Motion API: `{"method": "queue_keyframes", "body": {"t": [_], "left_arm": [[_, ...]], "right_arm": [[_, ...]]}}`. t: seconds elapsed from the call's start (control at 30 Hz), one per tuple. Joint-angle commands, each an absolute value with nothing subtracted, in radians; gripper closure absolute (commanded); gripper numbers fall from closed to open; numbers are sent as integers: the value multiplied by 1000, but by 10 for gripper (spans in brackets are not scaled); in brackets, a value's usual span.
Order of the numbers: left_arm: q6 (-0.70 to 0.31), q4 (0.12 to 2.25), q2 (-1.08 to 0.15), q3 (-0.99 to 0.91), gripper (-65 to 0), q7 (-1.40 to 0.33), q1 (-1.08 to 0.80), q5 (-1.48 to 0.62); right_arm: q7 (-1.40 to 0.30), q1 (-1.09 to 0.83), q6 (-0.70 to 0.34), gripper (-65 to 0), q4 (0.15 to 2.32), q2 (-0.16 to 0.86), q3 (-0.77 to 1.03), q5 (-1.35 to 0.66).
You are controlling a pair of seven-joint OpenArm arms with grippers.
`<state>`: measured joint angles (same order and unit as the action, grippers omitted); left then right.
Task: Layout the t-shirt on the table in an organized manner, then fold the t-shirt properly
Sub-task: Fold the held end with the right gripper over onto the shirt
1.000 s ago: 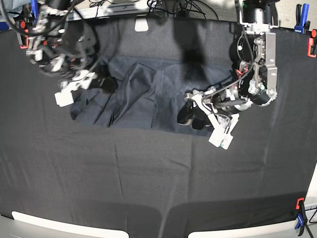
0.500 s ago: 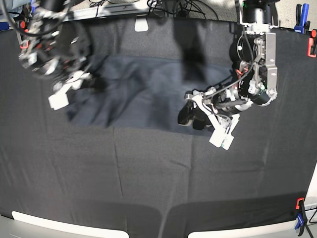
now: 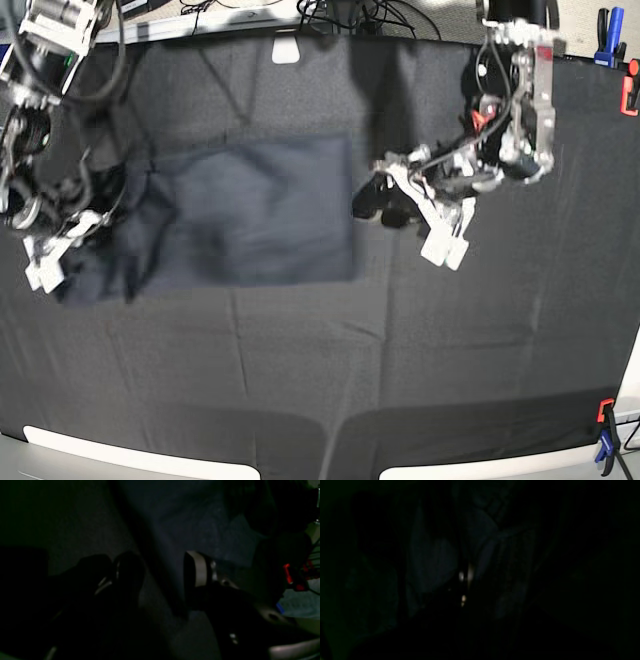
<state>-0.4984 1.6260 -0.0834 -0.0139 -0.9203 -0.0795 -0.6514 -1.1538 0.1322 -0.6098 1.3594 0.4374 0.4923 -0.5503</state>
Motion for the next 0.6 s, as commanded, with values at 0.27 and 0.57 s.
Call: {"method": "queue_keyframes", "body": {"t": [0.27,0.57], "left_arm": [[-502,1644,-83,-16,-292,-890,-92,-674],[-502,1644,-83,-16,-292,-889,-92,-673]], "right_arm": [[-1137,135,-600,0,1594,379,497,-582],[-1137,15,-594,0,1877,291,435,-657]]}}
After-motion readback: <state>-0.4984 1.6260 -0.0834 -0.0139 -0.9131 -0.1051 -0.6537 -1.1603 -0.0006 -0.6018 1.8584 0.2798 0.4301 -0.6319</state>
